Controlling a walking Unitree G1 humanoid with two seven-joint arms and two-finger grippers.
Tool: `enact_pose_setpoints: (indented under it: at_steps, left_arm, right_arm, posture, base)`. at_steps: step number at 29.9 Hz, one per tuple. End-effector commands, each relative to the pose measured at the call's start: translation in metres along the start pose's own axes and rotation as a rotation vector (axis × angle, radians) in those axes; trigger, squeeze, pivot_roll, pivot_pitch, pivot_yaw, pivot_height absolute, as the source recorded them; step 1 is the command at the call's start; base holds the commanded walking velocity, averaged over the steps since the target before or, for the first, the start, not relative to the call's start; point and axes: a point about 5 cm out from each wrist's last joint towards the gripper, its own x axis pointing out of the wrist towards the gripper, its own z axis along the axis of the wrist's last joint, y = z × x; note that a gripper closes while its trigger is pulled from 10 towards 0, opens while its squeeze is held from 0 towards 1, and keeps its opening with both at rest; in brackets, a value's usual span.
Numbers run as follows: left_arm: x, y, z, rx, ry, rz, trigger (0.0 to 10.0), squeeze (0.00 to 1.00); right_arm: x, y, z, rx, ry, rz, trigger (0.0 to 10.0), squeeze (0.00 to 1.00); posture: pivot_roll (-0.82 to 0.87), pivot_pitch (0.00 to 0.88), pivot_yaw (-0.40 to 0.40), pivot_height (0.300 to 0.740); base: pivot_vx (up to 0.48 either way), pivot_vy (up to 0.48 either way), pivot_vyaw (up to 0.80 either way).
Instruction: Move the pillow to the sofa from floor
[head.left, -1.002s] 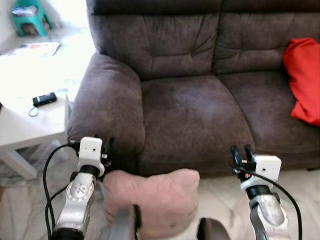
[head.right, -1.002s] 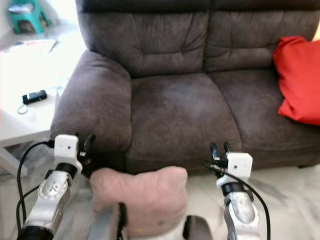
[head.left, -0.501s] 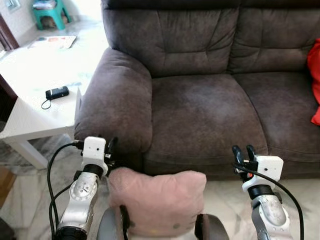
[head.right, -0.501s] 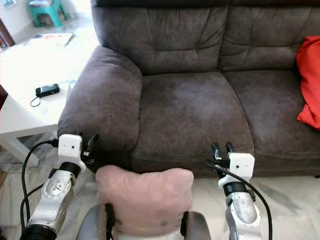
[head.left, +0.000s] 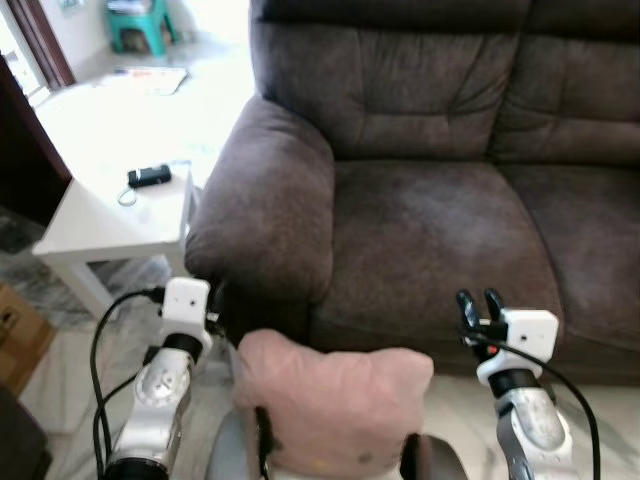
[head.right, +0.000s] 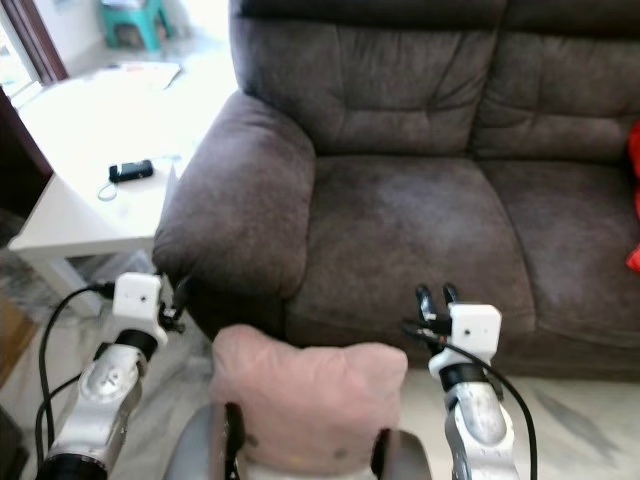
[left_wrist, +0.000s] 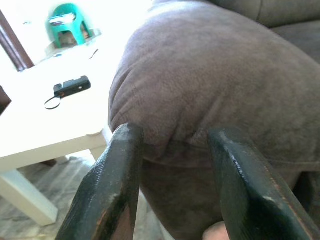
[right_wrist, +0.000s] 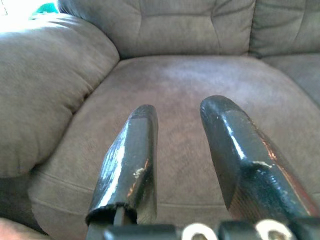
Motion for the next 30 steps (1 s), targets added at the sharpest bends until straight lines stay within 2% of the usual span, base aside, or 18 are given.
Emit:
enact_pose_setpoints:
  at_steps: [1,9,26,30]
  left_arm:
    - [0.0,-0.005,0.0,-0.007,0.0,-0.018,10.0,0.0]
    - [-0.002,-0.009,-0.01,-0.007,0.052,-0.056,10.0,0.0]
    - [-0.005,-0.007,-0.008,-0.011,0.021,-0.012,10.0,0.0]
    - [-0.004,-0.006,-0.008,-0.011,0.021,-0.011,10.0,0.0]
  right_arm:
    - [-0.003,-0.006,-0.002,-0.001,0.011,-0.023,10.0,0.0]
    - [-0.003,-0.007,-0.005,0.003,0.019,-0.037,10.0,0.0]
    - [0.0,-0.005,-0.003,0.019,0.011,-0.04,10.0,0.0]
    - [0.0,-0.005,-0.003,0.021,0.014,-0.037,10.0,0.0]
  posture:
    - [-0.05,0.049,0.014,0.562]
    - [-0.05,0.05,0.014,0.562]
    - [-0.05,0.052,0.014,0.562]
    - [-0.05,0.052,0.014,0.545]
  base:
    - [0.0,0.0,0.0]
    - [0.0,0.0,0.0]
    - [0.0,0.0,0.0]
    - [0.0,0.0,0.0]
